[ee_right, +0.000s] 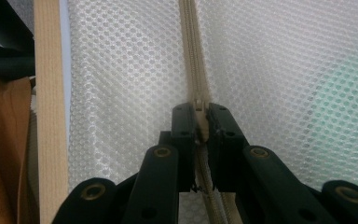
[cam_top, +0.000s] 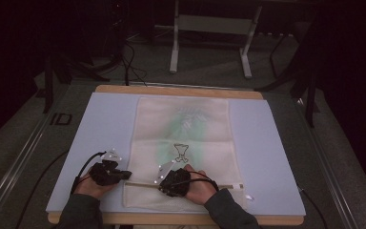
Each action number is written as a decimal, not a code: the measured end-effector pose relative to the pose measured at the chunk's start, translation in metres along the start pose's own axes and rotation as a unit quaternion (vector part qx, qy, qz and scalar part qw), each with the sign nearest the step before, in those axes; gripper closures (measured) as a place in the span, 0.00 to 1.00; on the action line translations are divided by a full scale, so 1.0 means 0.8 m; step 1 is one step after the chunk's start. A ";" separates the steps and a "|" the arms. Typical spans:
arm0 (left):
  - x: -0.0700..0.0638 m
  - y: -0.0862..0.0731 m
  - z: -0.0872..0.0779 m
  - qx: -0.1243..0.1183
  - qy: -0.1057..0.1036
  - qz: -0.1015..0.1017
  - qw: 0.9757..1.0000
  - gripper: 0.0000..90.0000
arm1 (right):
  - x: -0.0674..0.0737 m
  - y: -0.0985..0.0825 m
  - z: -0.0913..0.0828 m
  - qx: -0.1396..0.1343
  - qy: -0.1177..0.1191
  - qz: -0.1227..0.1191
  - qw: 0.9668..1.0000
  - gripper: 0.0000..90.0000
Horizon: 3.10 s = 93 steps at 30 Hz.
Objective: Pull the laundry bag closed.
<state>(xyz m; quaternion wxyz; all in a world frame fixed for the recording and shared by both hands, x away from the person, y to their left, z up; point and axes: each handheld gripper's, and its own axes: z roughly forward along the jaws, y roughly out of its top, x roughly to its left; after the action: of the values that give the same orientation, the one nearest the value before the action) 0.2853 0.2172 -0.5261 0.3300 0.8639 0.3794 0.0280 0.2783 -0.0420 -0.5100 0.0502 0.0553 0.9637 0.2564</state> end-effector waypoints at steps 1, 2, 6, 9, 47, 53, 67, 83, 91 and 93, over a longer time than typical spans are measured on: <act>0.000 0.000 0.000 0.000 0.000 0.000 1.000 1.00 | 0.000 -0.001 0.000 0.002 -0.001 0.000 1.000 0.91; 0.000 0.000 0.000 0.000 0.000 0.000 1.000 1.00 | 0.000 -0.001 0.000 0.002 -0.001 0.000 1.000 0.91; 0.000 0.000 0.000 0.000 0.000 0.000 1.000 1.00 | 0.000 -0.003 -0.001 0.003 -0.001 0.001 1.000 0.91; 0.000 0.000 0.000 0.000 -0.001 0.000 1.000 1.00 | 0.001 -0.004 -0.001 0.002 -0.001 0.001 1.000 0.91; 0.001 0.000 0.000 0.000 -0.002 0.002 1.000 1.00 | 0.004 -0.018 -0.014 0.014 -0.012 -0.001 1.000 0.91; 0.001 0.000 0.000 0.000 -0.002 0.002 1.000 1.00 | 0.003 -0.024 -0.018 0.017 -0.014 0.001 1.000 0.91; 0.001 0.000 0.000 0.000 -0.001 0.002 1.000 1.00 | 0.003 -0.029 -0.022 0.021 -0.017 0.003 1.000 0.91; 0.001 0.000 0.000 0.001 -0.001 0.002 1.000 1.00 | 0.003 -0.038 -0.028 0.026 -0.022 0.004 0.999 0.91; 0.001 0.000 0.000 0.001 0.000 0.002 1.000 1.00 | 0.003 -0.043 -0.032 0.031 -0.024 0.006 0.999 0.91; 0.001 0.000 0.000 0.001 0.000 0.002 1.000 1.00 | 0.003 -0.045 -0.033 0.030 -0.026 0.007 0.999 0.91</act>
<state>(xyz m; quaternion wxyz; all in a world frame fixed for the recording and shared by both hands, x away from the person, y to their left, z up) 0.2856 0.2177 -0.5261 0.3291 0.8651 0.3776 0.0281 0.2697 -0.0856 -0.5053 0.0716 0.0697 0.9689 0.2264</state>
